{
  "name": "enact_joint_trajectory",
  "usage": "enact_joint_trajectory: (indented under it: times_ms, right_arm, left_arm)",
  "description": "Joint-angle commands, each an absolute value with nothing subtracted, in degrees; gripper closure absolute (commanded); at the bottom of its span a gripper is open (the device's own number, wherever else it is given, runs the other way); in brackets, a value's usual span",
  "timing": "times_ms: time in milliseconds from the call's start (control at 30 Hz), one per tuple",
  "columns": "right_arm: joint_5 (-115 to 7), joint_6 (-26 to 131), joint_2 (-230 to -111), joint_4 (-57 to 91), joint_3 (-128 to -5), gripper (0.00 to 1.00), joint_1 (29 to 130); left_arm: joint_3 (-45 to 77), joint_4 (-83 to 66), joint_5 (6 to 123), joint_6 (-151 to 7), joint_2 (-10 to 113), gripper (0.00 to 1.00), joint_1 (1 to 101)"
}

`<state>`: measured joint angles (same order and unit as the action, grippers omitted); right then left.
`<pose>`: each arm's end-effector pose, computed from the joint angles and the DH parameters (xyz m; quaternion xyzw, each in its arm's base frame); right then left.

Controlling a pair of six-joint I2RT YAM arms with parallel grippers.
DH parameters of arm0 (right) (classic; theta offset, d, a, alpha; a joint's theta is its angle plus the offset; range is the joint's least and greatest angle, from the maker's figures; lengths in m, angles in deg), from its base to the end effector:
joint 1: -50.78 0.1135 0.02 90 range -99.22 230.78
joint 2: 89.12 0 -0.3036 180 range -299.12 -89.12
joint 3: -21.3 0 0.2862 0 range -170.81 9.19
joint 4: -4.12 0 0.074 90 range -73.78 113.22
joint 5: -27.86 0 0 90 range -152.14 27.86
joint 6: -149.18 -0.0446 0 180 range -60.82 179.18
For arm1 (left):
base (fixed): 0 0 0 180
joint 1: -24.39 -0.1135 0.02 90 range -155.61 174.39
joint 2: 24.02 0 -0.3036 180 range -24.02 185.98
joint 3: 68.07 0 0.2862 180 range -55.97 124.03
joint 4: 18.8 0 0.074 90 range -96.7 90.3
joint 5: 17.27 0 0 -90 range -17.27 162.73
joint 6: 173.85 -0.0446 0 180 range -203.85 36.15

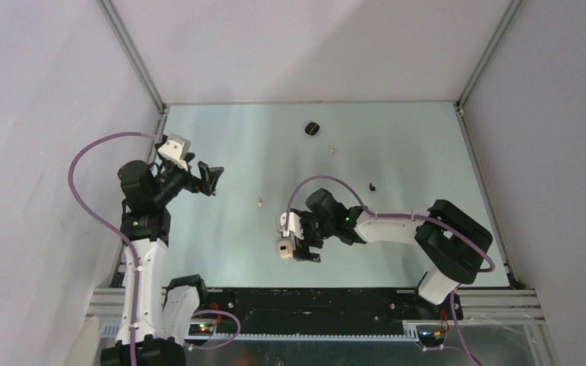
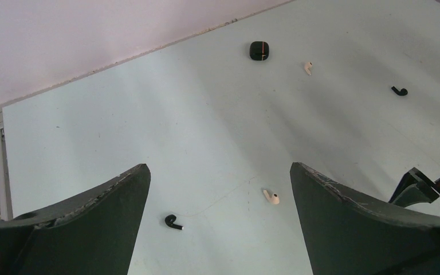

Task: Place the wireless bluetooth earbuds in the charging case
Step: Adjust the charging case at the center of the board, then pick up the charging case at the center of the board.

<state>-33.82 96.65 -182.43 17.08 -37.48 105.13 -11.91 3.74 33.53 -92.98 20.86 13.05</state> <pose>0.1867 0.2966 0.1709 -0.7108 0.5651 0.2771 0.3142 0.1938 0.0101 0.3625 0.1987 0.7322 -0.1490 0.6341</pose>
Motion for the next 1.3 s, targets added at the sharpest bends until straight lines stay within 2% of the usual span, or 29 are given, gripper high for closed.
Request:
enact_joint_trajectory:
  times_ms: [0,333,700,867,1267]
  right_arm:
    - [-34.77,94.36,-184.26,7.45,-37.39,0.00,106.38]
    - [-33.10,94.83,-185.86,8.02,-37.39,0.02,108.34]
    - [-35.55,94.51,-187.82,7.45,-37.97,0.12,109.32]
    - [-36.09,94.69,-188.85,8.28,-38.65,0.22,109.59]
    - [-36.29,96.93,-188.73,9.93,-39.06,0.34,109.44]
  left_arm:
    - [-11.01,3.17,32.89,-93.52,20.07,0.01,12.59]
    - [-10.88,3.32,32.82,-93.75,19.89,0.01,12.61]
    - [-10.88,3.46,32.65,-93.81,19.79,0.01,12.61]
    - [-10.97,3.44,32.61,-93.83,19.60,0.01,12.57]
    - [-11.09,3.40,32.24,-93.95,19.39,0.01,12.63]
